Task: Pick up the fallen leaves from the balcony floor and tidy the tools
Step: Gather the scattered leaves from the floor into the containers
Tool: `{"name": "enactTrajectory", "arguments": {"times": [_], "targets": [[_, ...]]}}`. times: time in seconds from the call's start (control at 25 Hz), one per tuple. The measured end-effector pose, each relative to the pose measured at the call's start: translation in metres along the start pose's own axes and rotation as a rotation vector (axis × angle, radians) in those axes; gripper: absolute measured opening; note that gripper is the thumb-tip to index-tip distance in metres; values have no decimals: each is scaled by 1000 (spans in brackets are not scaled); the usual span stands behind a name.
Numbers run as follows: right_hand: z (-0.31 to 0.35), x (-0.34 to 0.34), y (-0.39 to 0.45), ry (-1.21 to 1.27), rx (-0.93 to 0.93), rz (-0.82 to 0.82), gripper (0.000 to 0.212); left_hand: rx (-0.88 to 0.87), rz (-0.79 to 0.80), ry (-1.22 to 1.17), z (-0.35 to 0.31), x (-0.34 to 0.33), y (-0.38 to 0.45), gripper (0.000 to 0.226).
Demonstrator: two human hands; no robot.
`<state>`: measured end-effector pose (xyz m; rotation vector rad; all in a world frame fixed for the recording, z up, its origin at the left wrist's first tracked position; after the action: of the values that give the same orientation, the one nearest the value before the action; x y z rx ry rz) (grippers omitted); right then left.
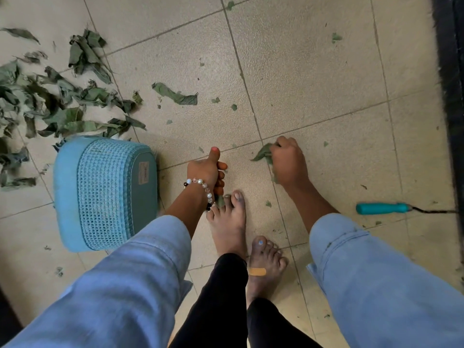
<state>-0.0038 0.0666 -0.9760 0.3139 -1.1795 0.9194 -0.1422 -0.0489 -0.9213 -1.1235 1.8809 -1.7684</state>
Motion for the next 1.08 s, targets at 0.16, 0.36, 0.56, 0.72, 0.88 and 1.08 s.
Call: {"name": "enactTrajectory", "arguments": {"times": [0.16, 0.36, 0.56, 0.72, 0.88, 1.08], "targets": [[-1, 16, -2, 236, -210, -119, 28, 37, -21, 0, 12, -2, -1, 54], [20, -11, -44, 107, -106, 145, 67, 48, -24, -46, 20, 4, -4, 52], [43, -32, -24, -97, -16, 343, 94, 23, -15, -60, 23, 10, -2, 51], [40, -41, -21, -249, 270, 103, 45, 39, 3, -101, 19, 13, 0, 50], [22, -17, -3, 24, 93, 149, 14, 72, 17, -209, 16, 20, -3, 50], [63, 67, -18, 1467, -692, 129, 18, 129, 62, -569, 3, 30, -45, 45]]}}
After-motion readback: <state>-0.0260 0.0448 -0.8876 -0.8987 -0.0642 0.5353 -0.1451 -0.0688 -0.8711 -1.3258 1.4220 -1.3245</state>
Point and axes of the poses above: each hand's wrist, its own y-axis towards the middle knuckle, its own x-axis out of the back of the hand, z = x × y, the point moved 1 cm from there along y, towards the middle knuckle, and after that the axes turned 5 degrees about x, right-handed, at the moved point
